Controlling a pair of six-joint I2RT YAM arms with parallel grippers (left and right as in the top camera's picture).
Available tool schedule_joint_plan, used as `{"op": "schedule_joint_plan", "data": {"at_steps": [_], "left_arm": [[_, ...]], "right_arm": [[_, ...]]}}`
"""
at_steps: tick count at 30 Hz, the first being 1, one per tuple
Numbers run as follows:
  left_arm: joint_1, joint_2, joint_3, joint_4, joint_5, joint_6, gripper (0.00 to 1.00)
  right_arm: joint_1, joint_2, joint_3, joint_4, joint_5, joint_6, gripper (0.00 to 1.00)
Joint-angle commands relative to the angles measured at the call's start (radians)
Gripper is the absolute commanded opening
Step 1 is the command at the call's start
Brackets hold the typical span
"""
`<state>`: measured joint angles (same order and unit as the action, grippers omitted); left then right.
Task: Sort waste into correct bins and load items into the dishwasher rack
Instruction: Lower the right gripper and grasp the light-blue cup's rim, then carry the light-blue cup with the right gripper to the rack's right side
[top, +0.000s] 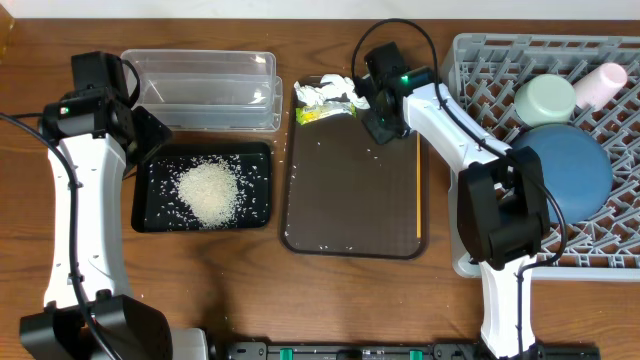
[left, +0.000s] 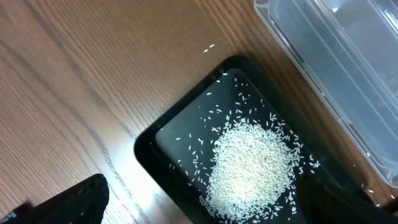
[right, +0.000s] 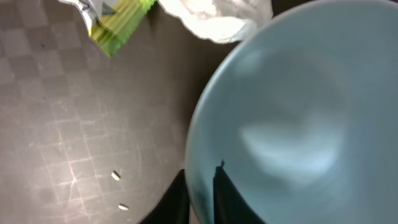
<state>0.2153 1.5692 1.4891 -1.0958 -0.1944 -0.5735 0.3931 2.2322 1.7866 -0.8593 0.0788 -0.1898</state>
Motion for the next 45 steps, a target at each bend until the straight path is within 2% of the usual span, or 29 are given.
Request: {"op": "schedule_joint_plan", "data": {"at_steps": [1,11,19,24,28,33,38,45], "left_arm": [[0.003,0.003,0.02,-0.003,-0.016,-0.008,0.98],[0.003,0.003,0.02,-0.003,-0.016,-0.008,0.98],[0.003,0.004,0.02,-0.003,-0.016,-0.008,0.97],[0.003,0.003,0.02,-0.003,-0.016,-0.008,0.98],[0.003,0.003,0.02,-0.003,-0.016,-0.008,0.97],[0.003,0.004,0.02,-0.003,-0.016,-0.008,0.98],[0.003,0.003,0.02,-0.003,-0.016,-0.008,0.98],[0.003,0.003,0.02,-0.003,-0.016,-0.008,0.97]], "right_arm": [[0.001,0.014,-0.002,-0.014,0.007,0.011,0.01],[-0.004,-0.044,0.0,-0.016,-0.008,0.09,0.01],[-0.04,-0.256,0.001,-0.021,-0.008,0.172,0.01],[-0.129,-0.398,0.001,-0.051,-0.01,0.281,0.01],[-0.274,-0.48,0.001,-0.07,-0.086,0.341,0.01],[-0.546,-0.513,0.0,-0.092,-0.32,0.399,0.01],[-0.832,-0.508,-0.022,-0.093,-0.65,0.399,0.01],[-1.096,-0.508,-0.107,-0.015,-1.009,0.324,0.01]]}}
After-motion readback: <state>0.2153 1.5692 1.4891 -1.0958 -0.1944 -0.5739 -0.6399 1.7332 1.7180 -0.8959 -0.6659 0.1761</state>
